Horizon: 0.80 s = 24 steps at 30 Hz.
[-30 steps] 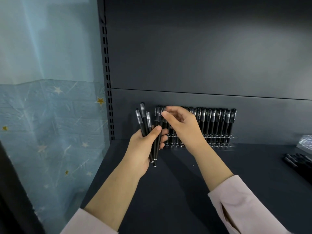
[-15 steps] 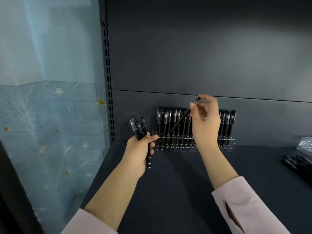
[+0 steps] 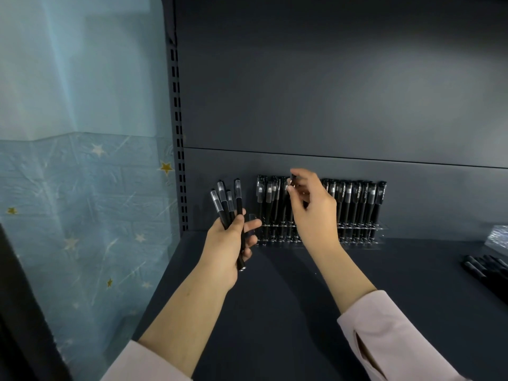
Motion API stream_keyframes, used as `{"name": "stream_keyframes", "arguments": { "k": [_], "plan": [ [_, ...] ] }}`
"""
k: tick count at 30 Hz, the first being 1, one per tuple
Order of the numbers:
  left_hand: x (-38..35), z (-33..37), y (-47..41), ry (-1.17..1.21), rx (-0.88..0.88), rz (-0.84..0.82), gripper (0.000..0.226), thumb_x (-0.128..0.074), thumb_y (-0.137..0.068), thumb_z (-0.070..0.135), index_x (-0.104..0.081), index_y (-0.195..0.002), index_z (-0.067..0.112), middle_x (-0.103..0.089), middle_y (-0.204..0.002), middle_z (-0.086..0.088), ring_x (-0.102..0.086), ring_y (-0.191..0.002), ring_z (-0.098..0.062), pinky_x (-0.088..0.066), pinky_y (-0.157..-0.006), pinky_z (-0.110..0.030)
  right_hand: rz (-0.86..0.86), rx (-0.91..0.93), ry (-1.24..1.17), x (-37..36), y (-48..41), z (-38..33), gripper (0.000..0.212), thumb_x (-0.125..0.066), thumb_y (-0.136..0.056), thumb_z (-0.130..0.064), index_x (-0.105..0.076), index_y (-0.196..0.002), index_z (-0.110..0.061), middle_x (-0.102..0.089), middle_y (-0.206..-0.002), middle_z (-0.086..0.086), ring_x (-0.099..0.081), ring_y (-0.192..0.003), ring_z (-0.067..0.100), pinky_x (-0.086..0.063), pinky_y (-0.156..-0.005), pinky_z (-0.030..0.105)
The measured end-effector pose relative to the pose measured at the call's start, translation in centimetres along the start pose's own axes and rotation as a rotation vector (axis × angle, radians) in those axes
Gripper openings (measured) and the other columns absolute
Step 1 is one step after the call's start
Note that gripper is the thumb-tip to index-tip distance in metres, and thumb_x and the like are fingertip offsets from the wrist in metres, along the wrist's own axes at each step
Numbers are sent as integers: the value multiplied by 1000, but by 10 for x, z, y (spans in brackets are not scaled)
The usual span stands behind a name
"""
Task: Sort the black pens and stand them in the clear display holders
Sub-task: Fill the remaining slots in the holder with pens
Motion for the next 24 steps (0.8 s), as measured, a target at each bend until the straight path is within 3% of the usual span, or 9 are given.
{"name": "stream_keyframes", "arguments": {
  "k": [4, 9, 15, 18, 21, 24],
  "plan": [
    [-1, -1, -1, -23, -4, 21, 11, -49, -103, 19, -56, -107, 12, -75, -89, -4, -47, -50, -8, -36, -40, -18, -70, 100, 98, -8, 1, 8, 35, -55, -95, -8, -59, -129, -16, -57, -115, -4, -55, -106, 15, -51, -90, 38],
    [-1, -1, -1, -32, -43, 27, 8, -48, -103, 19, -54, -103, 14, -74, -90, -5, -49, -50, -8, -38, -43, -19, -119, 95, 103, -12, 0, 9, 43, -54, -95, -5, -53, -137, -16, -52, -107, -1, -50, -101, 17, -49, -90, 37],
    [-3, -2, 0, -14, -81, -11, 9, -50, -102, 15, -57, -107, 16, -74, -91, -5, -54, -56, -9, -42, -47, -20, -304, -125, 49, -18, 1, 10, 45, -52, -97, -13, -49, -139, -28, -46, -116, -1, -43, -112, 22, -40, -103, 41],
    [-5, -2, 2, -24, -99, -54, 13, -52, -101, 17, -60, -111, 17, -76, -85, -2, -57, -57, -9, -44, -50, -21, -255, -96, 26, -14, 2, 3, 45, -52, -98, -18, -47, -141, -28, -48, -112, -2, -46, -105, 16, -41, -100, 29],
    [-9, -1, 6, -84, -131, -113, 13, -53, -100, 20, -61, -111, 21, -77, -85, 1, -58, -57, -7, -45, -53, -22, -203, -175, -70, -8, -4, -8, 37, -54, -96, -29, -55, -133, -27, -56, -110, -6, -53, -96, 5, -40, -83, 7],
    [-11, -1, 9, -157, -159, -156, 14, -54, -100, 23, -62, -111, 27, -77, -87, 3, -59, -58, -7, -44, -54, -23, -233, -277, -223, -7, -4, -16, 33, -61, -92, -35, -60, -123, -27, -64, -103, -8, -59, -95, 5, -43, -78, 8]
  ]
}}
Point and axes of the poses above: each hand's wrist, its own y-axis away from the middle knuckle, its own x-axis out of the back of the hand, z = x × y, the point moved 2 cm from there along -y, towards the middle knuckle
